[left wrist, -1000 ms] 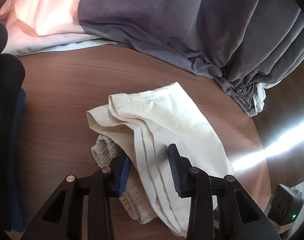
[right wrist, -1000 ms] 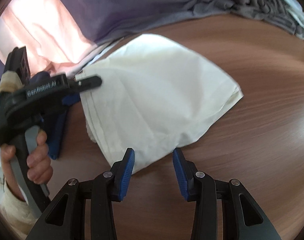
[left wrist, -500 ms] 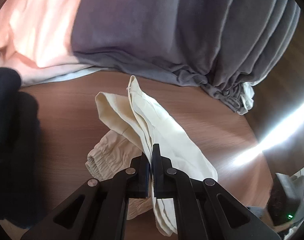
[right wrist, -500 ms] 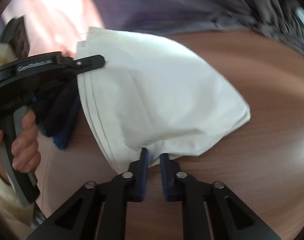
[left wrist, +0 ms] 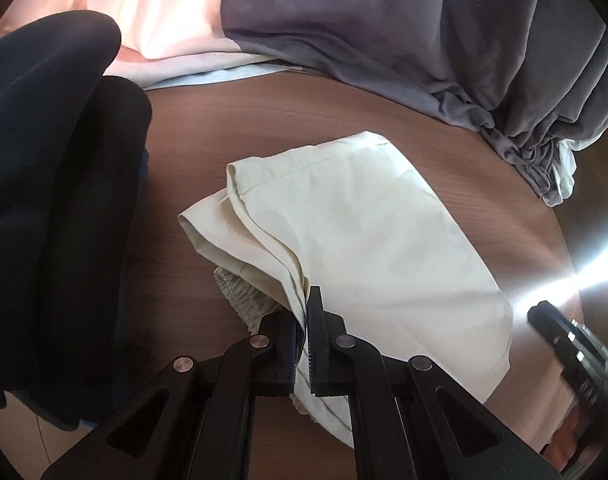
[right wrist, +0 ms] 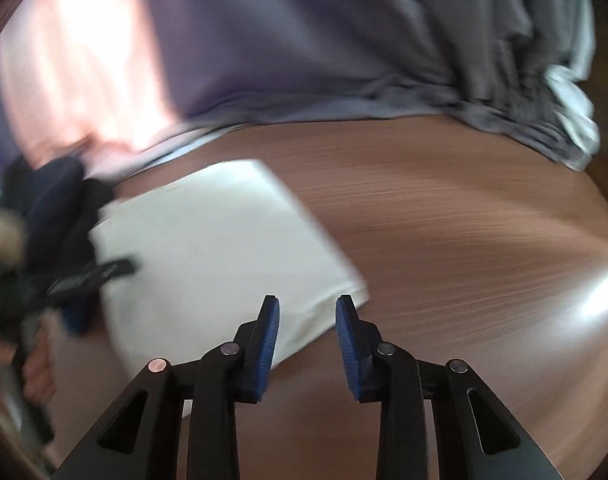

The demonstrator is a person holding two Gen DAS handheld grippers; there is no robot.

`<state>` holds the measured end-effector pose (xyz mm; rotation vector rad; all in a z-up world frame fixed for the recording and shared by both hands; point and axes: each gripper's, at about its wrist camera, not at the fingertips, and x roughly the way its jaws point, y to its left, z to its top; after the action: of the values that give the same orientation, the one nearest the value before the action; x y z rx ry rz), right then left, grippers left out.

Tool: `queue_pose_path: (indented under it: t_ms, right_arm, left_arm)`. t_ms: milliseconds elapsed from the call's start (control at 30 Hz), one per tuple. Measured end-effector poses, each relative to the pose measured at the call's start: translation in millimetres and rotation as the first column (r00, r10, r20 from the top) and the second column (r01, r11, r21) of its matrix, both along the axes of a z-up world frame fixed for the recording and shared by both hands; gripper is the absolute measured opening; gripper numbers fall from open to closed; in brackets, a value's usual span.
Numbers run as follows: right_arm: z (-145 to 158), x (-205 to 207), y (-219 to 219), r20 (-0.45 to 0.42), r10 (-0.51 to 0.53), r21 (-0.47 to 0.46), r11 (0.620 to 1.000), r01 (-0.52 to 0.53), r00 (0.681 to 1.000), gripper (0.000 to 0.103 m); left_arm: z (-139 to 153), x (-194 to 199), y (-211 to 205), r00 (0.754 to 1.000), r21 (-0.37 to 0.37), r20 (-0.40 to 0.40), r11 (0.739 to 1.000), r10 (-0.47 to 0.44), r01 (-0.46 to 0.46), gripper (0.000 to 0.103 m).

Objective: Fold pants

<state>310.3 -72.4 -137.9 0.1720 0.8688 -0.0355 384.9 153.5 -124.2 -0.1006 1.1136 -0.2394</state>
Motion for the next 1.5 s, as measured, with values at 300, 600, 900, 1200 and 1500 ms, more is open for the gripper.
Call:
queue_pose_path:
  t_ms: [300,600,900,1200,1500]
  right_arm:
    - [-34,38,-19,-0.045,0.013,0.066,0.998,-0.010,0.999,0.031]
    - [-55,25,16,-0.088,0.152,-0.120,0.979,-0.162,0.984,0.031]
    - [-57,-8,11,-0.168,0.100,-0.177,0.976,-0.130,0.981,0.030]
    - [-57,-21,-7,-0.192,0.003,-0.182,0.982,-0.038,0.981,0.030]
    - [-27,-40,-16,-0.104,-0.035,-0.169,0.985,0.017,0.994,0.051]
  left_arm:
    - [-4,0,4,1.000,0.051,0.015,0.999,-0.018,0.017,0.012]
    - [-9,2,5,0.999,0.045,0.037,0.999,-0.030,0.028,0.013]
    - [-14,21,-31,0.977,-0.016,0.088,0.981,-0.192,0.194,0.014]
    - [-2,22,-39,0.977,0.103,0.086,0.977,-0.197,0.188,0.069]
    - [43,-35,-16,0.964,0.165,0.169,0.970,-0.206,0.178,0.072]
